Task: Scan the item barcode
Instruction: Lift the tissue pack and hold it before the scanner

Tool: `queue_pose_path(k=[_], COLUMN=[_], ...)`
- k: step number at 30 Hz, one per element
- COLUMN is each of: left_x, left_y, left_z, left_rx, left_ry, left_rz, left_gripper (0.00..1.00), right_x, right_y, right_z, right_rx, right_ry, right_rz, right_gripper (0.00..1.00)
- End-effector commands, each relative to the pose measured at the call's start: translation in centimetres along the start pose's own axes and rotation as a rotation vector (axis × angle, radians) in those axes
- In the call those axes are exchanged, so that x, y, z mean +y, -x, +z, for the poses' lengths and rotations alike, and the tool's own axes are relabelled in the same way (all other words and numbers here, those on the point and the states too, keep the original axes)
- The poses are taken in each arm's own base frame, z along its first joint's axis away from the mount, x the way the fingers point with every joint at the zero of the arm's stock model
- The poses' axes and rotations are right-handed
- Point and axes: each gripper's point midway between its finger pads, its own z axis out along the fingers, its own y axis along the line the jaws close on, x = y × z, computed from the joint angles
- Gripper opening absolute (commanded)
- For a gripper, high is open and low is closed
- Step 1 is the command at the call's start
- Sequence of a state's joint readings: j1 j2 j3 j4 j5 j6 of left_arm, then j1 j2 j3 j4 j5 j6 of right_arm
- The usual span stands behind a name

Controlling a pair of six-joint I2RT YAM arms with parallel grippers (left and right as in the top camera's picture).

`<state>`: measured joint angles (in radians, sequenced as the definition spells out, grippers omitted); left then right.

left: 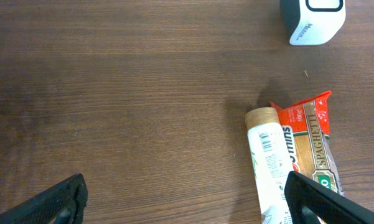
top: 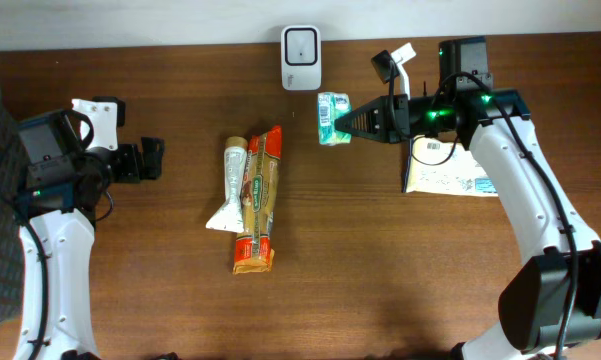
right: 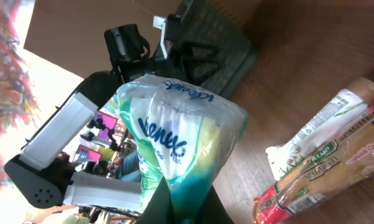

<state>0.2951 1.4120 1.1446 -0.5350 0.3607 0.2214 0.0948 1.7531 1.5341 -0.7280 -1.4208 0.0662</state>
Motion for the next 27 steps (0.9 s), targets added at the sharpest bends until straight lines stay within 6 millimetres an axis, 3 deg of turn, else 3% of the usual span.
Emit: queue_pose_path(k=[1, 4, 7, 10, 13, 16, 18, 20, 25, 27], left_x=[-0.2, -0.2, -0.2, -0.2, -0.2, -0.2, -0.2, -0.2, -0.2, -0.2], left_y=[0.3, 0.3, 0.3, 0.3, 0.3, 0.3, 0.3, 0.3, 0.3, 0.3], left_z=[-0.2, -0.2, -0.2, -0.2, -0.2, -0.2, -0.2, -0.2, -0.2, -0.2], left_rx=[-0.009, -0.009, -0.009, -0.009, -0.009, -0.009, -0.009, -0.009, -0.009, -0.009], left_ry=[-0.011, -0.011, -0.011, -0.011, -0.011, -0.011, -0.011, -0.011, -0.011, -0.011], left_rz=[0.017, 0.017, 0.018, 0.018, 0.018, 0.017, 0.018, 0.018, 0.018, 0.018], left_gripper=[0.99, 0.99, 0.99, 0.99, 0.99, 0.99, 0.99, 0.99, 0.99, 0.99], right_x=[2.0, -0.5, -4.8, -7.0, -6.6, -7.2, -10.6, -14.5, -24.1, -25.9], right_y=[0.5, 0.4, -1.2, -0.5, 4.4, 9.4, 12.9, 14.9, 16.2, 16.2], right_z=[-0.6, -0.3, 0.9, 0.2, -3.6, -4.0, -2.6, -1.0, 1.9, 2.5], right_rx=[-0.013, -0.012, 0.044, 0.058, 0.02, -0.003, -0.007, 0.004, 0.146, 0.198], right_ry=[0.035, -0.112, -0.394, -0.696, -1.169, -1.414, -1.571, -1.7, -1.864, -1.878], right_rz=[-0.059, -0.025, 0.016, -0.007, -0.155, -0.343, -0.523, -0.656, -0.929, -0.999], right_gripper=[0.04, 0.04, 0.04, 0.04, 0.04, 0.04, 0.04, 0.04, 0.04, 0.04])
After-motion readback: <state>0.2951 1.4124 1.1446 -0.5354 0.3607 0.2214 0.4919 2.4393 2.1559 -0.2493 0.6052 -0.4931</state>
